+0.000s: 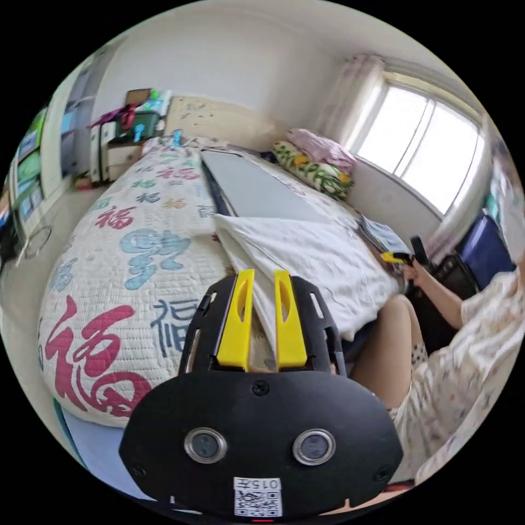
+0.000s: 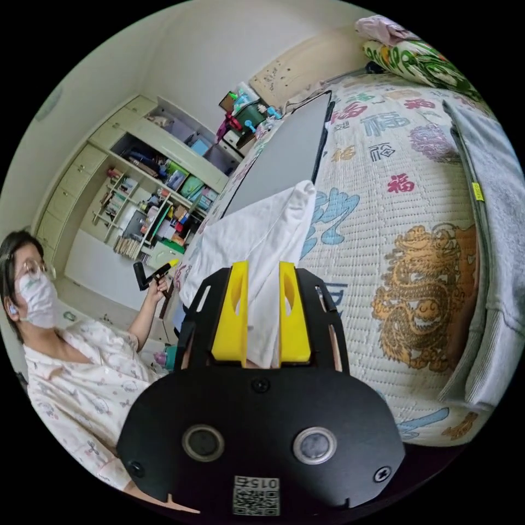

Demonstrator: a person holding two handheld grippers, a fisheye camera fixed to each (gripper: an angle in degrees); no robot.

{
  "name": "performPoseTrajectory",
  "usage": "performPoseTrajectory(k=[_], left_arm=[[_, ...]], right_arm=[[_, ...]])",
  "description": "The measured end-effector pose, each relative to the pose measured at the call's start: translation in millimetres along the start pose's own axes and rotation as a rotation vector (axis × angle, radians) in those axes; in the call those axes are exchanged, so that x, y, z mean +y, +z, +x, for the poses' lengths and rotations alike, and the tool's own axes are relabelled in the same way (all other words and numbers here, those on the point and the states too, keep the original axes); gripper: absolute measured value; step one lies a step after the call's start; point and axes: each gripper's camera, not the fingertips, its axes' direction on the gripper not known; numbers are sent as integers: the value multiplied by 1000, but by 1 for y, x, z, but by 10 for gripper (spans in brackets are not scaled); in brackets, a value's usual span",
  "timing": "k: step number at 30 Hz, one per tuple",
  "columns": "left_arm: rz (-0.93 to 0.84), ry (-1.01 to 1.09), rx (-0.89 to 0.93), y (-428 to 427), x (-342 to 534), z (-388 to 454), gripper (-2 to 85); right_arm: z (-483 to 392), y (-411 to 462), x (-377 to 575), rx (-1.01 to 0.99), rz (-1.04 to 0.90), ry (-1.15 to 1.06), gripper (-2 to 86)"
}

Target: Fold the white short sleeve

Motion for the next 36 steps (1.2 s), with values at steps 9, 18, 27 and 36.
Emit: performPoseTrajectory(k=[9, 18, 27, 36], left_arm=[[-43, -253, 6, 139, -102, -42, 122], [-91, -148, 44, 140, -150, -26, 26], [-62, -198, -62, 149, -188, -28, 23], [-12, -171, -146, 73, -168, -12, 73]], right_arm=[[79, 173, -275, 34, 69, 219, 136], [136, 327, -430, 109, 5, 221, 46], [250, 526, -537, 362, 71, 217, 43], [389, 626, -444, 499, 119, 89, 66]])
